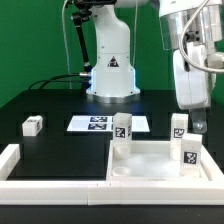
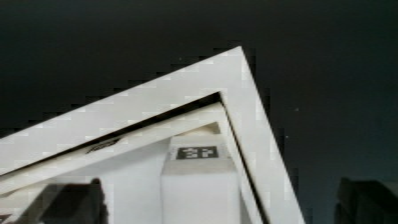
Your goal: Assemble square table
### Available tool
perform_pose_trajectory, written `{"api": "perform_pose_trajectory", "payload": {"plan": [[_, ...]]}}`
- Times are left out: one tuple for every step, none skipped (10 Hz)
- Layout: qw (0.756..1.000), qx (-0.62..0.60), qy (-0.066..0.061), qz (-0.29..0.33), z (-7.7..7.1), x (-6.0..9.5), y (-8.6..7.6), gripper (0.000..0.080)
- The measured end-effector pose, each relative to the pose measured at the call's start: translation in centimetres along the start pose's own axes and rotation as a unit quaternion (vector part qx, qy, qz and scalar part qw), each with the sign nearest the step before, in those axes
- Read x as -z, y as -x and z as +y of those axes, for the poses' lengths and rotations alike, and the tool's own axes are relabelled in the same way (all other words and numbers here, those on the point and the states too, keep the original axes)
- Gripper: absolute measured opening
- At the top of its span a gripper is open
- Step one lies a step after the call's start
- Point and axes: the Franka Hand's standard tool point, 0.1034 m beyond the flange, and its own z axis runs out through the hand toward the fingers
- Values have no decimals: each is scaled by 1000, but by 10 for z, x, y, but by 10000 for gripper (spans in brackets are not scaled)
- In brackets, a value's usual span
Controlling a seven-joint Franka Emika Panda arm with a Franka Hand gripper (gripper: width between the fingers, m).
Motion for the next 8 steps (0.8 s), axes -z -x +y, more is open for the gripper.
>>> {"api": "perform_pose_trajectory", "payload": {"plan": [[1000, 1, 0, 0, 0, 0, 0, 649], [1000, 3, 0, 0, 0, 0, 0, 649], [1000, 24, -1, 1, 0, 1, -3, 649], [997, 82, -3, 0, 5, 9, -22, 649], [996, 90, -3, 0, 10, 19, -39, 649], [989, 151, -9, 1, 6, 33, -55, 649], [976, 215, -16, 1, 1, 45, -73, 649], [964, 264, -20, 3, -4, 52, -87, 649]]}}
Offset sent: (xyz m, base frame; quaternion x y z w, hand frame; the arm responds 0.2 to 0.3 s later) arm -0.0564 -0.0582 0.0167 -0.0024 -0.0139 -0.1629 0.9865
